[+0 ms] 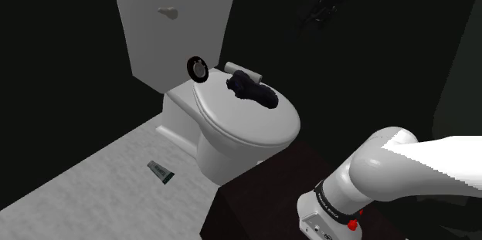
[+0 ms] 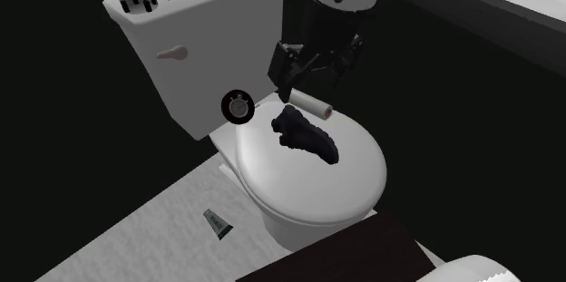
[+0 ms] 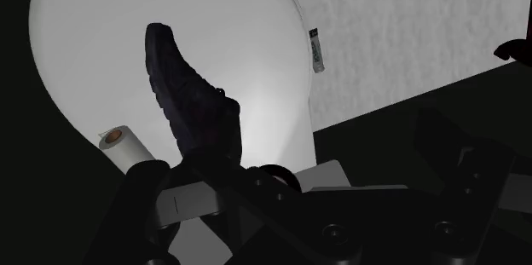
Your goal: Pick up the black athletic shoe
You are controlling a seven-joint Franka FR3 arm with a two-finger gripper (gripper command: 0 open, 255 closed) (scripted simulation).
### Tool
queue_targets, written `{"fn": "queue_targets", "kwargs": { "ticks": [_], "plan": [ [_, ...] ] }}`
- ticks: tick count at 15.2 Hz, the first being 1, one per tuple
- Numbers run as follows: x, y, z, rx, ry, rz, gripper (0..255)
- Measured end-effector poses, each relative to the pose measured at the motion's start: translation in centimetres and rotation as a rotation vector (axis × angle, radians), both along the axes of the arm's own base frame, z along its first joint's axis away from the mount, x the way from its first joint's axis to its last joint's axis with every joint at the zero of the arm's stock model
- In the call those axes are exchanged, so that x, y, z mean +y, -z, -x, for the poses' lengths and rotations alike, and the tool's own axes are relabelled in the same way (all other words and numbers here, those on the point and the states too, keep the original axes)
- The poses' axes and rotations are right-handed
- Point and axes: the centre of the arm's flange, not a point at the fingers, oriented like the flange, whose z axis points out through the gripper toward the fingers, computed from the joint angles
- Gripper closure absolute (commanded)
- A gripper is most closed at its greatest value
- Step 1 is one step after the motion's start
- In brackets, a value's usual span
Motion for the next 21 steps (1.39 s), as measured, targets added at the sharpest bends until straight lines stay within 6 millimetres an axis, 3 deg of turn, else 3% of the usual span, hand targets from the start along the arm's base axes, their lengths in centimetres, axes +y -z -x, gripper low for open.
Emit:
{"fn": "queue_targets", "kwargs": {
  "ticks": [3, 15, 21],
  "plan": [
    [-0.4, 1.4, -0.5, 0.004, -0.009, 0.014, 0],
    [-3.9, 14.7, -6.1, 0.044, -0.095, 0.152, 0],
    [-6.8, 21.1, -8.8, 0.064, -0.139, 0.223, 0]
  ]
}}
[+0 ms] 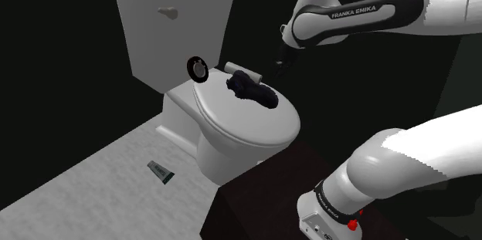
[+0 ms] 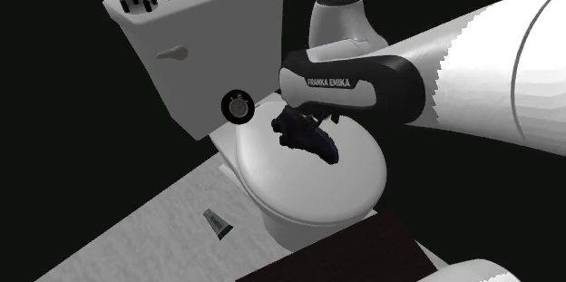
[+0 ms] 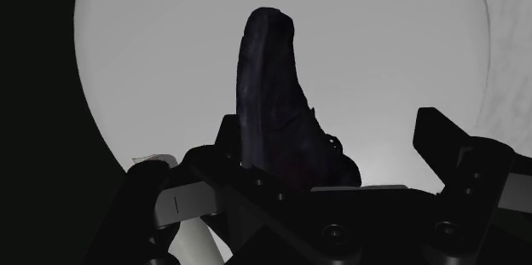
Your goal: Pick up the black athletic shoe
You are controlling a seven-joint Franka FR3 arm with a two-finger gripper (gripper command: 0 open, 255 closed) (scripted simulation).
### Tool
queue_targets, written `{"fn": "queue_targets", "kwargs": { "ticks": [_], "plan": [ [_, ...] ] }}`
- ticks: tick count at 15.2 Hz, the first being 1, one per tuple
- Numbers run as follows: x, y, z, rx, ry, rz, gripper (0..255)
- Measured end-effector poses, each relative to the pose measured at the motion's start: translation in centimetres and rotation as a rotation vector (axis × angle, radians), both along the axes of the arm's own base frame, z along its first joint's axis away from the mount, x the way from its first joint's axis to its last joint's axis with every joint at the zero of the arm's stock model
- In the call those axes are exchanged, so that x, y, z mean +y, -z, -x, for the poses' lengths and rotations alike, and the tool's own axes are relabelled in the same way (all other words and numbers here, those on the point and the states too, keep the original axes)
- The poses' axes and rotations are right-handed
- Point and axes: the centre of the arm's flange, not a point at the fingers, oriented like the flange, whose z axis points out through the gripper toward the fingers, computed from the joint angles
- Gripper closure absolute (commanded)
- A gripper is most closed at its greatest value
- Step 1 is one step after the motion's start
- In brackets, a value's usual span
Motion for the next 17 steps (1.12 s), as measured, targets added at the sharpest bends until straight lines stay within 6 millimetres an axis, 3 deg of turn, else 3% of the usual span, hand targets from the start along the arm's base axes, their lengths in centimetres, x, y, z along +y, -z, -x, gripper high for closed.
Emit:
{"fn": "queue_targets", "kwargs": {
  "ticks": [5, 13, 14, 17],
  "plan": [
    [-2.3, 5.4, -2.4, 0.016, -0.035, 0.056, 0],
    [-2.5, 9.8, -2.7, 0.017, -0.042, 0.065, 0],
    [-2.6, 10.0, -2.7, 0.017, -0.042, 0.065, 255],
    [-2.5, 10.1, -2.8, 0.015, -0.044, 0.066, 255]
  ]
}}
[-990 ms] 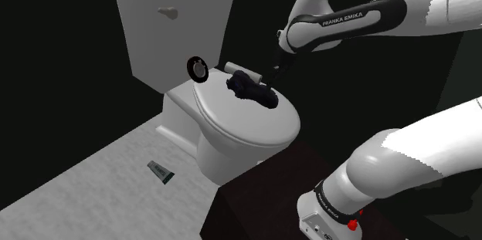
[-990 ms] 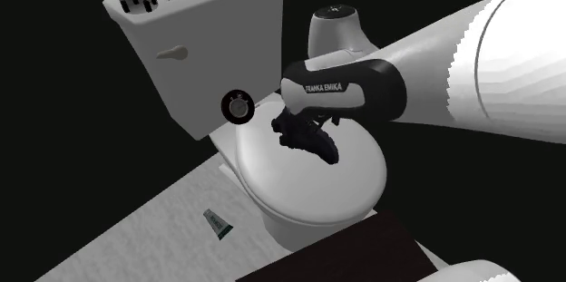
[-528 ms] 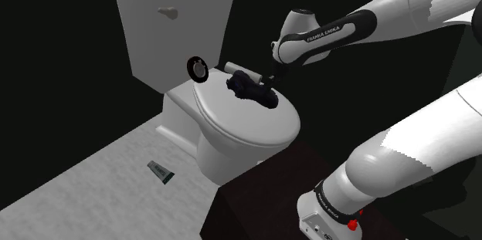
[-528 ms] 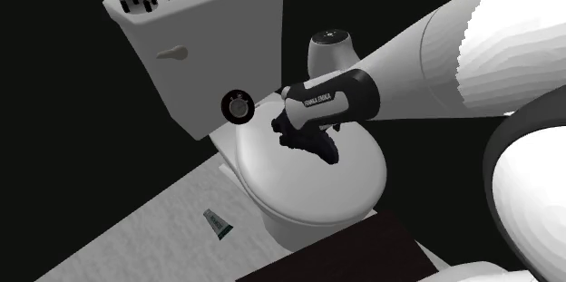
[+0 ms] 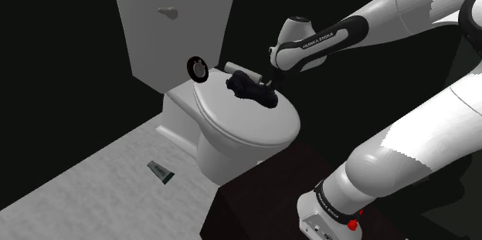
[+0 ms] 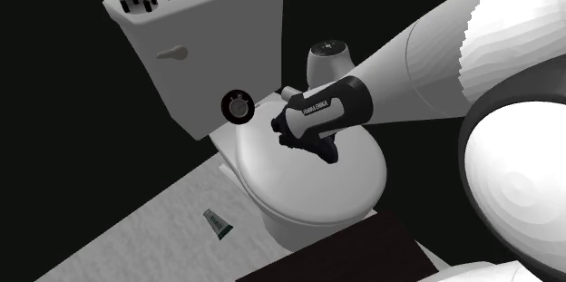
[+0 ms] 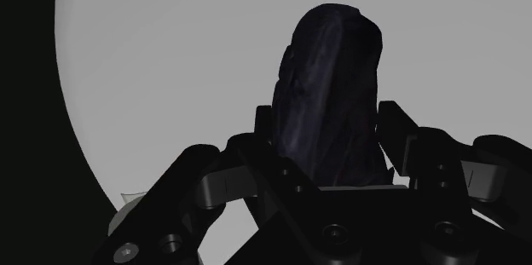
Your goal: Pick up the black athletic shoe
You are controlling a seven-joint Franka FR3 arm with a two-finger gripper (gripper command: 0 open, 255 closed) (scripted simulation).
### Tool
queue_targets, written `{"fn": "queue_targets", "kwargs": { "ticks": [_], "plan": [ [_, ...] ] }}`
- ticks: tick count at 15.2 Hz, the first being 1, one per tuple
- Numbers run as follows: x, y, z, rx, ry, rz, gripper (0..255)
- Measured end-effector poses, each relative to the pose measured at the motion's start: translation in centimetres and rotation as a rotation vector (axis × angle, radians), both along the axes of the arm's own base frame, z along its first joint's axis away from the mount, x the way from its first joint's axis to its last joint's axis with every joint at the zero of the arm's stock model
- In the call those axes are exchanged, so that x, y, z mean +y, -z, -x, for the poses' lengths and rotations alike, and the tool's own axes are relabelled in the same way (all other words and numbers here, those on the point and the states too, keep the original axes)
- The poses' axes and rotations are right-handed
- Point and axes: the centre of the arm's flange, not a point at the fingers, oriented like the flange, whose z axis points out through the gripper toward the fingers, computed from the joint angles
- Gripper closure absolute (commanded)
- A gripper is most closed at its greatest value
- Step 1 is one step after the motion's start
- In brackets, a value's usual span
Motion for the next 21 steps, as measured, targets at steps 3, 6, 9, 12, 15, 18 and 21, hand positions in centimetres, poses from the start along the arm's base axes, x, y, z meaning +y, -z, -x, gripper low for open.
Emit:
{"fn": "queue_targets", "kwargs": {
  "ticks": [3, 6, 9, 12, 15, 18, 21],
  "plan": [
    [0.0, 0.0, 0.0, -0.001, 0.0, 0.0, 255],
    [0.0, 0.0, 0.0, -0.001, 0.0, 0.0, 255],
    [0.0, -0.5, 0.1, 0.001, 0.001, 0.0, 255],
    [0.0, -1.9, 0.0, 0.002, 0.001, 0.0, 255],
    [0.0, -3.5, 0.0, 0.002, 0.001, 0.0, 255],
    [-0.1, -5.1, 0.0, 0.002, 0.001, 0.0, 255],
    [0.0, -6.7, 0.1, 0.003, 0.001, 0.0, 255]
  ]
}}
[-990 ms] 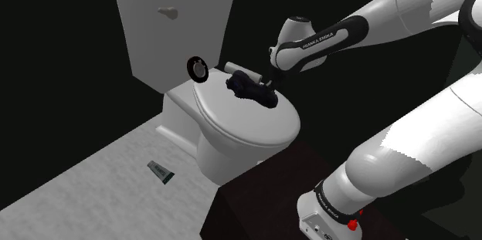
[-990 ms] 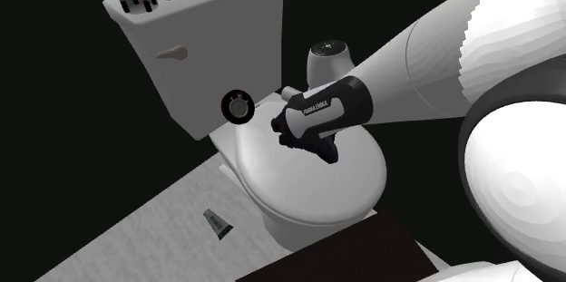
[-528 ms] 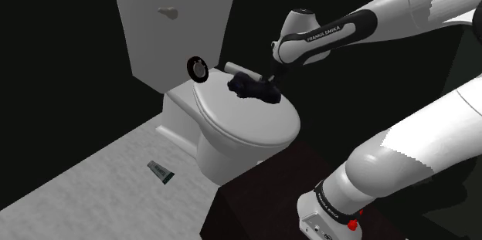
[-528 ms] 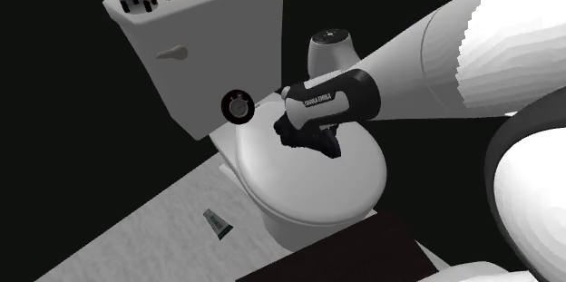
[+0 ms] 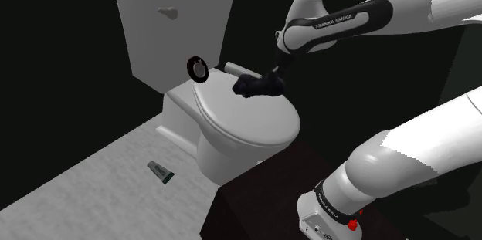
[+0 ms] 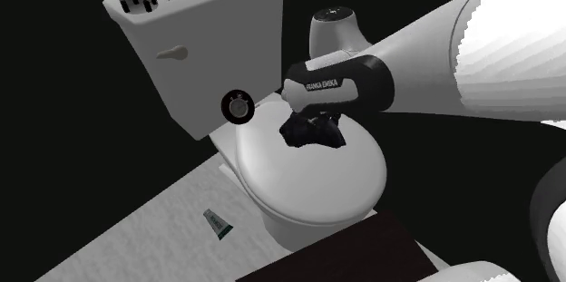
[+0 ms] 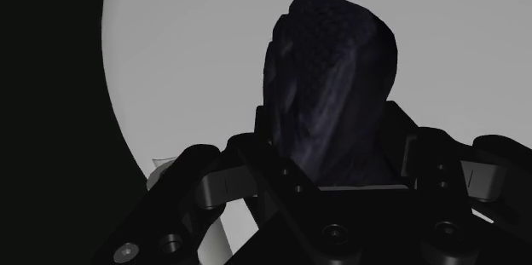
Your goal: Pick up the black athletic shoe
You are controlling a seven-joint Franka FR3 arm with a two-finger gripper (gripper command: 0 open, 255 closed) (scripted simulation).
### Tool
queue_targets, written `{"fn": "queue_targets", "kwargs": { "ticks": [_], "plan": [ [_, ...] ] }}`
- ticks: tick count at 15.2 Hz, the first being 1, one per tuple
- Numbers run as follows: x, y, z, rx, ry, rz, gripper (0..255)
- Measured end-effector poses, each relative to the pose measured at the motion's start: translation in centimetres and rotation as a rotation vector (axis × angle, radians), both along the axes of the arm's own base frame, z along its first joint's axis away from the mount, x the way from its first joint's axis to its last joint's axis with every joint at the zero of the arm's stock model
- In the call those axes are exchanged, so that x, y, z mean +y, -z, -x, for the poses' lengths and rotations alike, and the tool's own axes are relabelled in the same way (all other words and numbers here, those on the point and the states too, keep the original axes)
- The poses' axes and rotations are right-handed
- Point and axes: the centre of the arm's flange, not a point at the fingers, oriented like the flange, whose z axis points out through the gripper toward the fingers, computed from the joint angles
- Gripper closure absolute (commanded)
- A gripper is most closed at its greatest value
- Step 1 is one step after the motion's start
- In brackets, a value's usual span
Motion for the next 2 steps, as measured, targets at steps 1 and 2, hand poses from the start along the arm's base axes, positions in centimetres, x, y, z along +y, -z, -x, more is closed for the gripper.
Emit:
{"fn": "queue_targets", "kwargs": {
  "ticks": [1, 2],
  "plan": [
    [0.07, -0.46, 0.02, 0.0, 0.0, 0.0, 255],
    [0.0, -0.78, 0.05, 0.0, 0.0, 0.0, 255]
  ]
}}
